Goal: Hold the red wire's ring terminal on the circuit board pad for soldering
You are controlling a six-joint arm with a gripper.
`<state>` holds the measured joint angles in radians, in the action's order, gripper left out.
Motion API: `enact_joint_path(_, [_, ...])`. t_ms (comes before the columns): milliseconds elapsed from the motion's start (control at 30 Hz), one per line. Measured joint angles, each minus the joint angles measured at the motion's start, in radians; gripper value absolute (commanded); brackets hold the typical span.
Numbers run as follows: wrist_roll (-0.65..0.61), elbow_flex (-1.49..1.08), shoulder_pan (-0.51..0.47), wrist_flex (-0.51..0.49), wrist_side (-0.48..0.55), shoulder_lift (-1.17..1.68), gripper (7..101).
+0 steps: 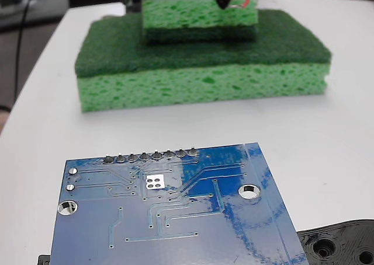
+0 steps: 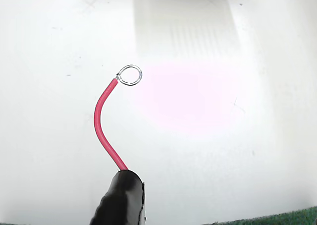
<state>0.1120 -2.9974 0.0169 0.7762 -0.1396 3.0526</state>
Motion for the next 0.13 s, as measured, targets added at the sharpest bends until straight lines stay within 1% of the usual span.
enact_joint_path(133, [0.000,0.000,0.000,0.000,0.000,0.000,100.3])
